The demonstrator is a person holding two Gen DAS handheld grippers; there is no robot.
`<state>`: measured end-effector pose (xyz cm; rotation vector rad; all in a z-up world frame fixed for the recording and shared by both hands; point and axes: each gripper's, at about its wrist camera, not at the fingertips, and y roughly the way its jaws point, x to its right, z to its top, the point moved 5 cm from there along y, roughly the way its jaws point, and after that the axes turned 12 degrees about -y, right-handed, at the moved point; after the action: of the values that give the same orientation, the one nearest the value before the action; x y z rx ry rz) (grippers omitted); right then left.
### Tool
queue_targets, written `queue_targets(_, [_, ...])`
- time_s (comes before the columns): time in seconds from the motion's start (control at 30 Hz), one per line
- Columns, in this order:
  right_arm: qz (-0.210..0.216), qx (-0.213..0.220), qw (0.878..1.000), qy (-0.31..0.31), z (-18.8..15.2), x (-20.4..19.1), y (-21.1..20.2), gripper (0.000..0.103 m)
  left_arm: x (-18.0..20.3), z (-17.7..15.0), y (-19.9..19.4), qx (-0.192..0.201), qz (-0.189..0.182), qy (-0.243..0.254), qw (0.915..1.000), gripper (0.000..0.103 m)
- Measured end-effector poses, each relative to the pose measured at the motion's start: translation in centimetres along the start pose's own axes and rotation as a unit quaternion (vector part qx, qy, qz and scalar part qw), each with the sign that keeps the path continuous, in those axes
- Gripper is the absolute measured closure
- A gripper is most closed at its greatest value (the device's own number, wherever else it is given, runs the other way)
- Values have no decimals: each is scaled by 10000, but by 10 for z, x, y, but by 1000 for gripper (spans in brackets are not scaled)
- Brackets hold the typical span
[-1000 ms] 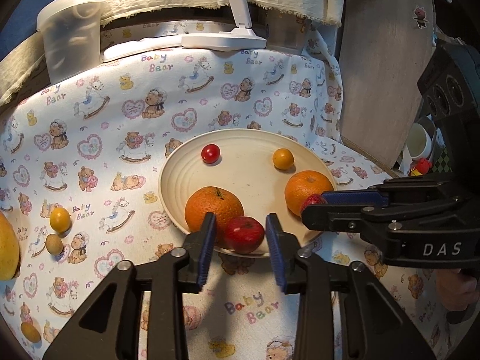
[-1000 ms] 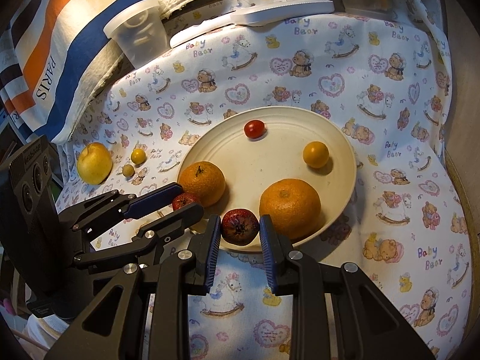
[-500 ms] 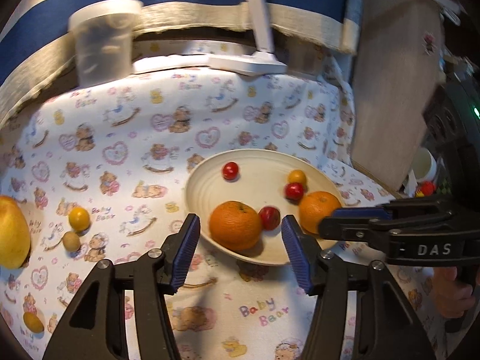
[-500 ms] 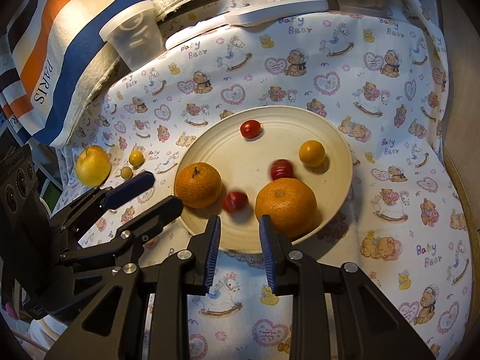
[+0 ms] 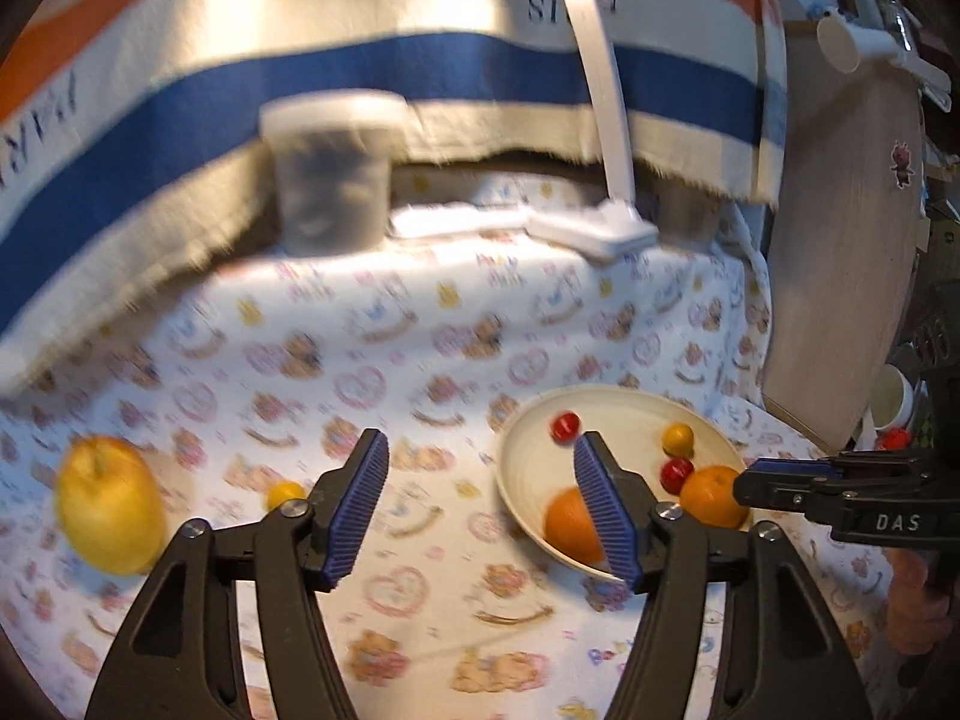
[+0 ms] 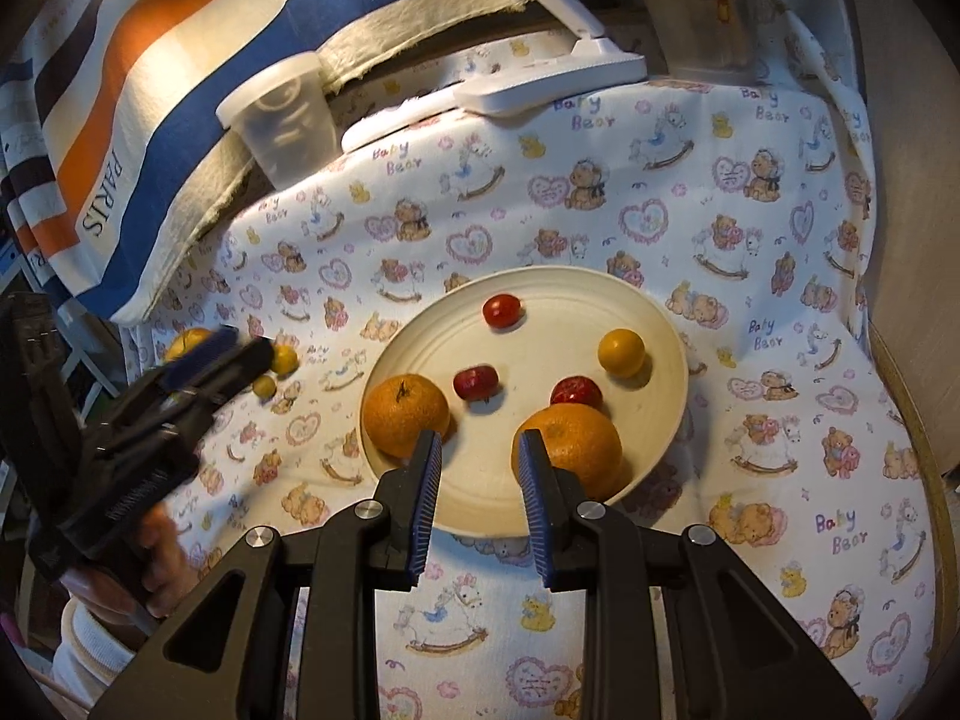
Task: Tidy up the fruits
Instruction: 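Move the left tool to a small brown round fruit and grasp it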
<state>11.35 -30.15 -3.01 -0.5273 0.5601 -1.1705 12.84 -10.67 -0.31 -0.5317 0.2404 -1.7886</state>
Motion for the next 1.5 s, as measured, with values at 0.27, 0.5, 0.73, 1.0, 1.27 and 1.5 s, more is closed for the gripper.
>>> queue_targets(0.27, [-92, 386, 9992, -57, 4, -4, -11, 75, -33, 20, -63, 578, 166, -153, 9981, 5])
queue_targets(0.5, [-148, 588, 9975, -354, 5, -22, -14, 75, -74, 12, -110, 751, 783, -83, 9941, 5])
queue_targets(0.73, [-270, 937, 9928, -694, 6, -40, -24, 50, -114, -10, -124, 576, 1265, -441, 9893, 5])
queue_targets(1.0, [-403, 1043, 9907, -770, 5, -44, -23, 44, -154, -33, -105, -229, 1361, -1174, 9834, 7])
queue_targets(1.27, [-530, 1007, 9895, -893, 2, -47, -19, 29, -170, -49, -89, -623, 1444, -1298, 9790, 23])
queue_targets(1.5, [-622, 904, 9891, -979, -1, -50, -11, 23, -179, -59, -54, -1612, 1058, -1939, 9619, 58])
